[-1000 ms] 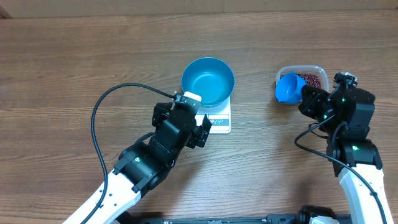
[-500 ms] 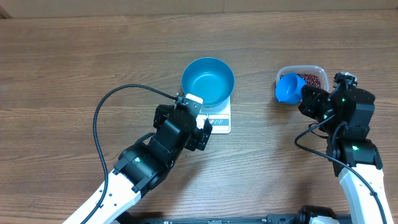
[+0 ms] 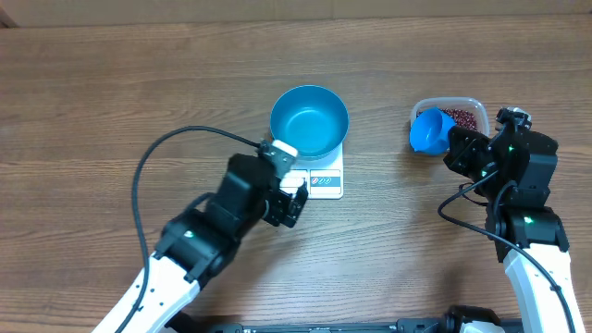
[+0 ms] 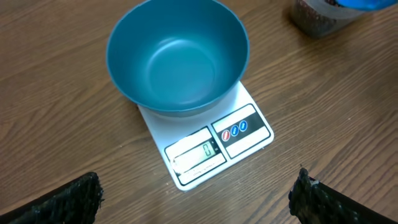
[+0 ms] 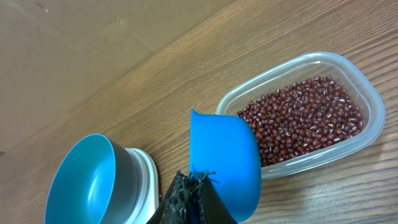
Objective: Scoop item into bowl and weigh 150g on scale
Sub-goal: 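Lift the left gripper up and back from the scale buttons, then retract the left gripper further toward the left side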
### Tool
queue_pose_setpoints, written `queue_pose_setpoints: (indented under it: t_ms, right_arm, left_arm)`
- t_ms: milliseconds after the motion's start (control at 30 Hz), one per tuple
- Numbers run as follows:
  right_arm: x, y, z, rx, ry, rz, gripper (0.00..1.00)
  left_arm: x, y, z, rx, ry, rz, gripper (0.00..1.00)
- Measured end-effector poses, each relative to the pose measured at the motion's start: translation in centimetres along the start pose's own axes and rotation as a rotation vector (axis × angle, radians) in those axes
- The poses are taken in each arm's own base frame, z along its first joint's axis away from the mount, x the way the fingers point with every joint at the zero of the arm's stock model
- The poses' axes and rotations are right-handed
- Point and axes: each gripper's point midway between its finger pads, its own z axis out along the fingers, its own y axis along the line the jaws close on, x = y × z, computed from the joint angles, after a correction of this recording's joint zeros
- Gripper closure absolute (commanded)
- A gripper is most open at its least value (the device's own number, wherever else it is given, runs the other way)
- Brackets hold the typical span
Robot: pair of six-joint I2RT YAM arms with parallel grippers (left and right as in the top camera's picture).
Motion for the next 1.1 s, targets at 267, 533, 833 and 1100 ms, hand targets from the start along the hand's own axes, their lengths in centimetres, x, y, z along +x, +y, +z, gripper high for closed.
queue_pose_setpoints:
  t_ms: [267, 533, 833, 1100]
  right_arm:
    - [0.0, 0.01, 0.0, 0.0, 0.0, 0.0, 0.96]
    - [0.0, 0.02, 0.0, -0.001, 0.0, 0.0, 0.96]
    - [-0.01, 0.0, 0.0, 0.0, 0.0, 0.0, 0.96]
    - [-0.02, 0.01, 0.0, 0.0, -0.001, 0.0, 0.96]
  left_arm:
    - [-0.15, 0.88, -0.33, 0.096, -0.005, -0.027, 0.01]
    - [-0.07, 0.48, -0.38, 0.123, -0.003, -0.018, 0.01]
    - [0.03, 0.44, -0.38, 0.125, 0.002, -0.018, 0.0]
    - [0.03, 0.44, -0.38, 0.125, 0.002, -0.018, 0.01]
